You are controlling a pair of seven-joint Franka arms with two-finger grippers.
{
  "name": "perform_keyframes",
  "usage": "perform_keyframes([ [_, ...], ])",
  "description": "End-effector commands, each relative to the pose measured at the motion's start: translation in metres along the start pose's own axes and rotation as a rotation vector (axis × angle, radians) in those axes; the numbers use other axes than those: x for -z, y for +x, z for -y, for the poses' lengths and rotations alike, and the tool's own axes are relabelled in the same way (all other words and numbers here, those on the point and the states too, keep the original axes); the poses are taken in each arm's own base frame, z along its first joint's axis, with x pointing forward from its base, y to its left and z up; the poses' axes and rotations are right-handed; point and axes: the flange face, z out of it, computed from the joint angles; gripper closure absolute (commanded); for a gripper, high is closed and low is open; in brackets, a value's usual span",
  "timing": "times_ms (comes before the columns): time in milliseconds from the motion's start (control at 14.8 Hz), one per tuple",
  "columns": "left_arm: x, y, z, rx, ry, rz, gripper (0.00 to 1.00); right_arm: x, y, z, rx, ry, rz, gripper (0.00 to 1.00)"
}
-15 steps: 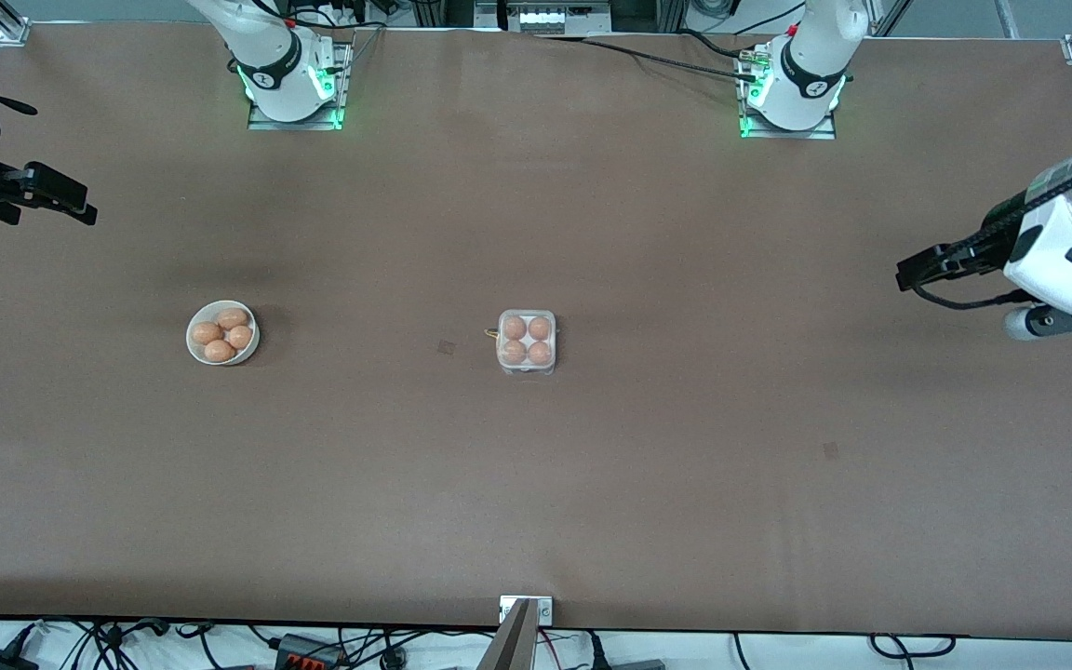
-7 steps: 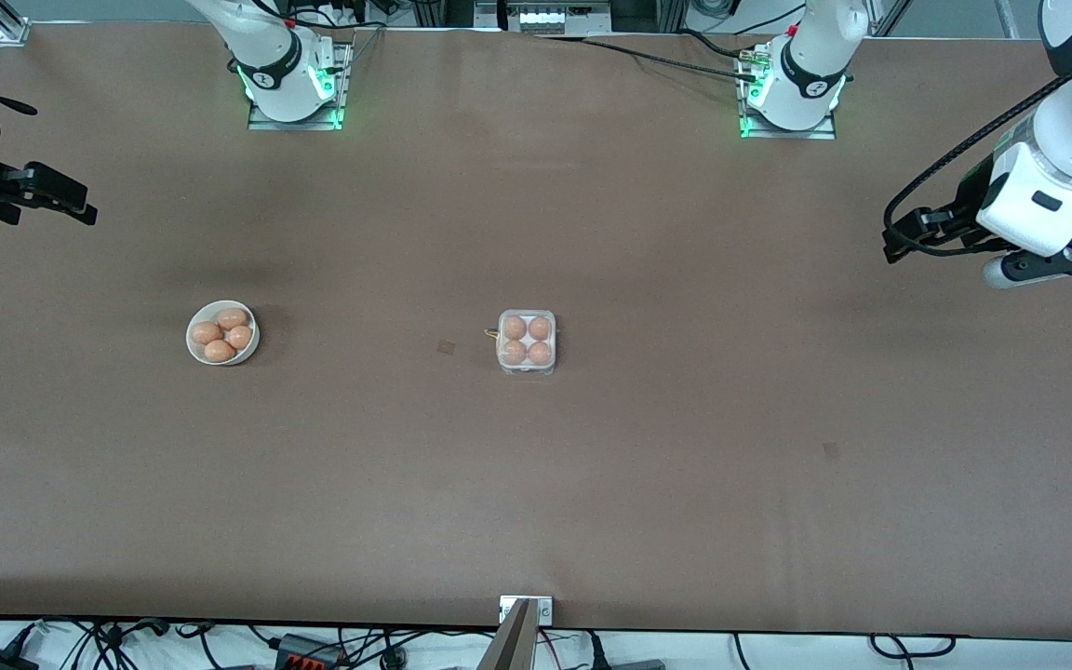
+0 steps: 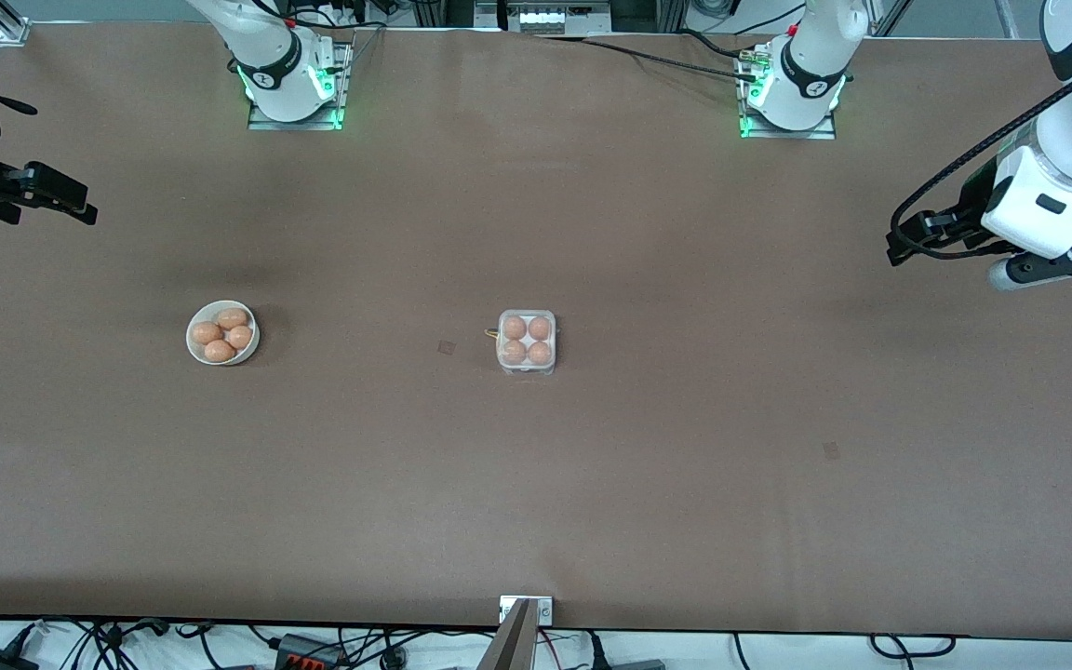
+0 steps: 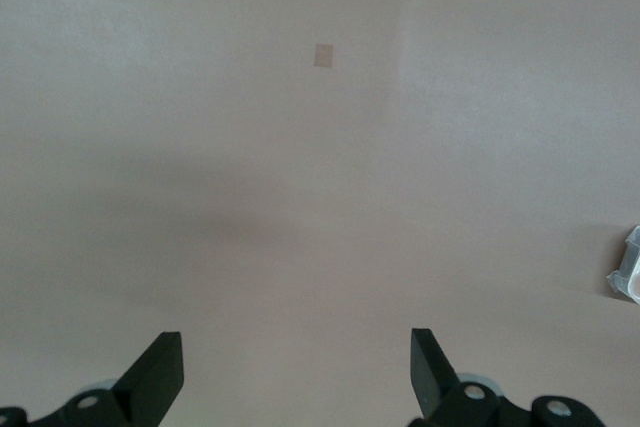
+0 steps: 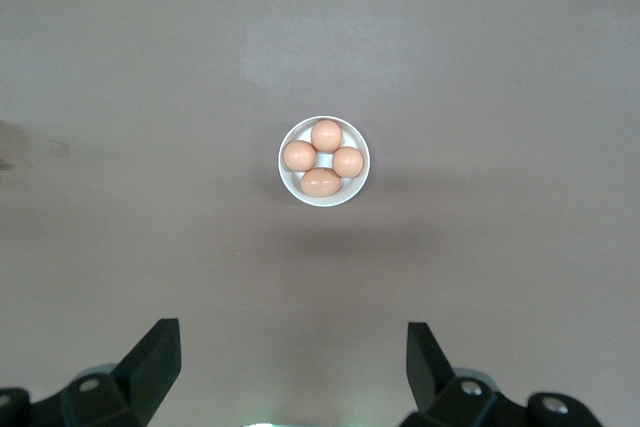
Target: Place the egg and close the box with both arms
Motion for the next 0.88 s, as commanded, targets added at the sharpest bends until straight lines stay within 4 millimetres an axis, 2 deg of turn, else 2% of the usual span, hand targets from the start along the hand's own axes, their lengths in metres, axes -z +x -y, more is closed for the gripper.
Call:
perform_keyframes([
  [0,-0.0001,-0.0007,0.001,-0.01,-0.015,-0.003,0.0,0.0025,-0.0034,0.0023,-0.011,-0.003,0.007,0.0],
  [814,-0.0003,-0.0004,0.0025,-0.094,-0.016,-0.001,0.0,0.004,-0.0013,-0.0016,-0.014,-0.015,-0.009,0.0],
])
